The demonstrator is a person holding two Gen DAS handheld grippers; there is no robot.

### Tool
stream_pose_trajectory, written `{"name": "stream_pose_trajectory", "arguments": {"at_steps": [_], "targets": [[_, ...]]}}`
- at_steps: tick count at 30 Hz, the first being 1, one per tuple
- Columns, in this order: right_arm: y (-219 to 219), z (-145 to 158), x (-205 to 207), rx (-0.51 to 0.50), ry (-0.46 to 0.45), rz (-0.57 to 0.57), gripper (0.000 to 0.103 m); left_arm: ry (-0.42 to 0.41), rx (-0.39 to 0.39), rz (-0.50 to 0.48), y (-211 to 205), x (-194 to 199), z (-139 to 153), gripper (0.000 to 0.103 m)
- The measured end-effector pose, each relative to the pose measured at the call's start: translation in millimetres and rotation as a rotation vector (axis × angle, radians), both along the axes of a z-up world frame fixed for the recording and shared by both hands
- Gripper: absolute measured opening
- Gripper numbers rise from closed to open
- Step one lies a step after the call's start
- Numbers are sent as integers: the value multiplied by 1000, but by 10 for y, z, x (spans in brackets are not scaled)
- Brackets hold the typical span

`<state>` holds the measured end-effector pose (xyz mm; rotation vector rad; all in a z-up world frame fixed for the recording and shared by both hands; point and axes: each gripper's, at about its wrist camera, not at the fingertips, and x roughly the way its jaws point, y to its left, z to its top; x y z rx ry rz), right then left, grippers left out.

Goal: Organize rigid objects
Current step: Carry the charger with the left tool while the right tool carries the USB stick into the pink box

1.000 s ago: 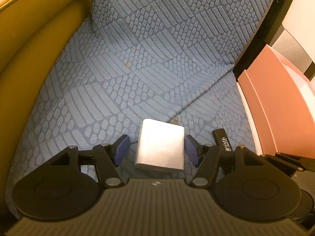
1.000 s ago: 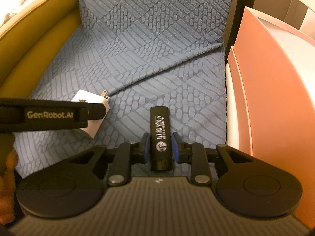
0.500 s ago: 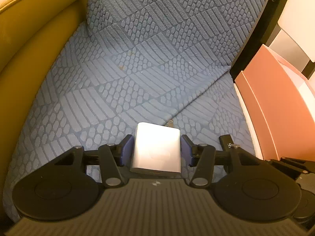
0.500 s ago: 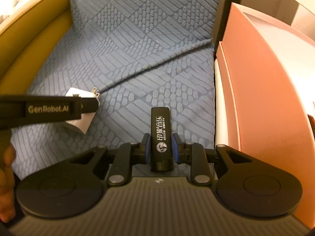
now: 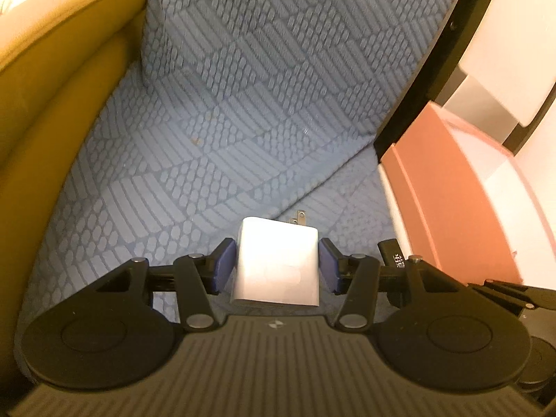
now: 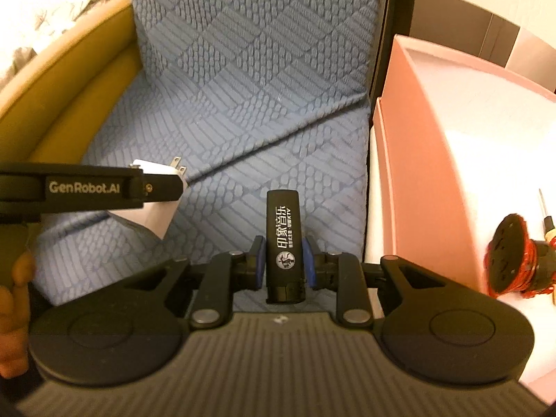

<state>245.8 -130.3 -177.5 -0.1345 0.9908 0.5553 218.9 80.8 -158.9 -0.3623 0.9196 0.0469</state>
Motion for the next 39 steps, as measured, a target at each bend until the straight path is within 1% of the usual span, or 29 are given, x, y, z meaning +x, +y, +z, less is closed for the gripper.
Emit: {"name": "stream_pose_trajectory", "arguments": {"at_steps": [4,9,14,16,22,26,31,39], "targets": [[-128,210,-9,27,-13,0,26,-25,7,-4,-88,-50,193,58],[-328,485,22,66,-27,-27,26,-57,2,-17,-313,-126,467,58],[-553,752,85,93,-38,-53,26,-82,-39,-20,-541,-127,753,58],[-652,877,107,103,-50,-60,26,-99,-32,-35,-663,-127,903,58],[-955,1282,198,132,-106,-85,26,-146,-44,-46,-957,-133,1325,58],[-1137,1487,287,146,-133,-95,26,-184,-40,-53,-1151,-104,1589,58],[-1397,1705,331,171,-160,-105,26,-228,-50,-54,-1376,-71,1849,58],[-1825,1946,424,184,-218,-144,26,-301,-48,-90,-1919,20,2200,58]]}}
